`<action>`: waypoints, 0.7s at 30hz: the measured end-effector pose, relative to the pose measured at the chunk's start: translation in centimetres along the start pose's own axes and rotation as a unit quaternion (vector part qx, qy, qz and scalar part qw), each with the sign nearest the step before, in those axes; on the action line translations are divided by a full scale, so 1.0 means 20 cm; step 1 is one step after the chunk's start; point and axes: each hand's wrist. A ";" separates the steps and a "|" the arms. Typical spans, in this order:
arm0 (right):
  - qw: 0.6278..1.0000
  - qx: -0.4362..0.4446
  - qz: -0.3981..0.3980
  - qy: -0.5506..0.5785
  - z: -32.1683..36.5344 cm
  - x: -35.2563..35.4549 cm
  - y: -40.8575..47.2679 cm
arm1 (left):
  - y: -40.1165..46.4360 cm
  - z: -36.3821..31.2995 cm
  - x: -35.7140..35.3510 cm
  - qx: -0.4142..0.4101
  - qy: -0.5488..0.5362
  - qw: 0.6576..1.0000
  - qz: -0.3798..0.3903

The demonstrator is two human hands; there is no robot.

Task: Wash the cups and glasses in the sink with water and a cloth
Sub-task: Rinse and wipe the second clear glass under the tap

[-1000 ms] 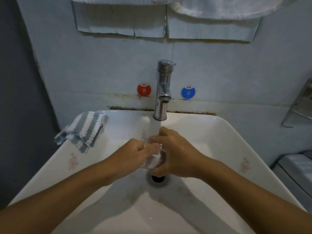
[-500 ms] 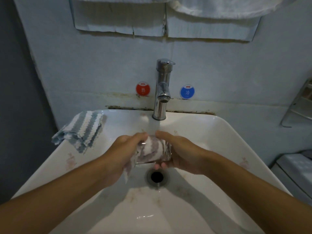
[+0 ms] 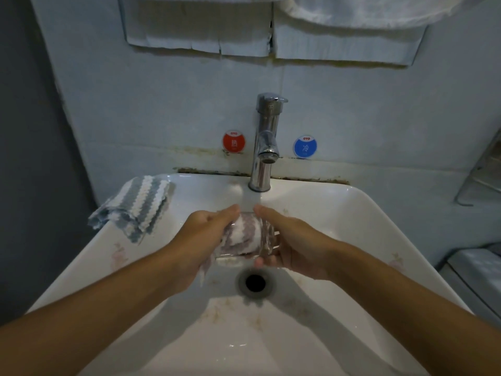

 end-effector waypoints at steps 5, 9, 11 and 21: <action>0.996 0.085 0.008 0.003 0.00 0.00 0.02 | 0.00 -0.02 0.02 0.034 -0.041 0.998 -0.029; 0.997 0.070 0.011 -0.001 0.00 -0.02 0.01 | 0.00 -0.02 0.02 0.015 -0.011 0.999 -0.039; 1.000 0.006 0.007 0.012 0.01 -0.01 -0.01 | 0.01 -0.02 0.01 0.011 -0.005 0.999 -0.037; 0.997 0.077 0.017 0.004 0.01 0.00 0.02 | 0.00 -0.04 0.01 -0.003 -0.032 0.999 -0.032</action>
Point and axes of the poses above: each hand's wrist, its own y-axis towards the middle knuckle, its own x-axis out of the back of the hand, z = x × y, and after that the axes turned 10 degrees about -x, right-handed
